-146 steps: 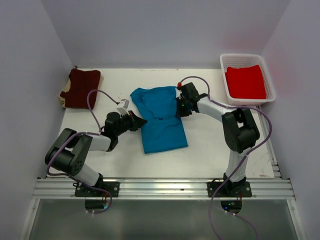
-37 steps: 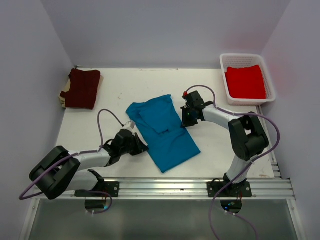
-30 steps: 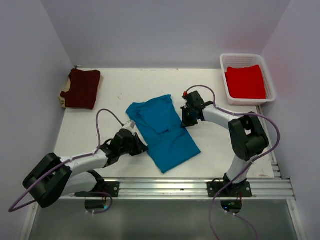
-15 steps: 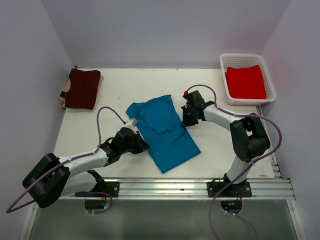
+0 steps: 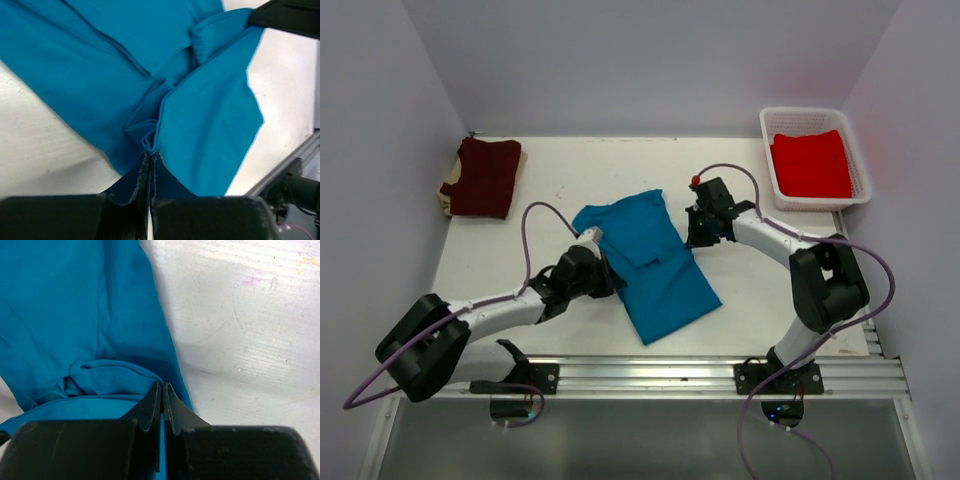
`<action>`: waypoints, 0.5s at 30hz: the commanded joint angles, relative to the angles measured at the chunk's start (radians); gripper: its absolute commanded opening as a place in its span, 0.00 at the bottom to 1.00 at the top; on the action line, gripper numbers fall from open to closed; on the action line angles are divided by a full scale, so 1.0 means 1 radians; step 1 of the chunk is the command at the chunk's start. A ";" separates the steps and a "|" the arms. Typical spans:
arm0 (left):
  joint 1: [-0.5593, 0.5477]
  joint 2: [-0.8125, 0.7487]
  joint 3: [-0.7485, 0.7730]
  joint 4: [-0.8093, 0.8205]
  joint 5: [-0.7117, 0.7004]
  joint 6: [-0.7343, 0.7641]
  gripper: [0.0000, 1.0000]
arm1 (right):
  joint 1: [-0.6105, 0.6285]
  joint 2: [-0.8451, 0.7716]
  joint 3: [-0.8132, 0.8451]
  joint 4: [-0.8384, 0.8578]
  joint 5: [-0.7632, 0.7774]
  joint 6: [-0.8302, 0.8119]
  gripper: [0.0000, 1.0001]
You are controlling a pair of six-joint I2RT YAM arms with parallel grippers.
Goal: Fold and stack the t-shirts
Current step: Fold the folded rectangular tshirt in 1/3 of the way
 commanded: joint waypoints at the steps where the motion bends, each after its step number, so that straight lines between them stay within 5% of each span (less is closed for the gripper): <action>1: -0.005 0.081 0.015 0.071 -0.056 0.049 0.00 | -0.004 0.003 0.039 -0.015 0.041 -0.010 0.00; 15: 0.020 0.339 -0.011 0.220 -0.065 0.061 0.00 | -0.010 0.084 0.040 0.025 0.038 -0.007 0.00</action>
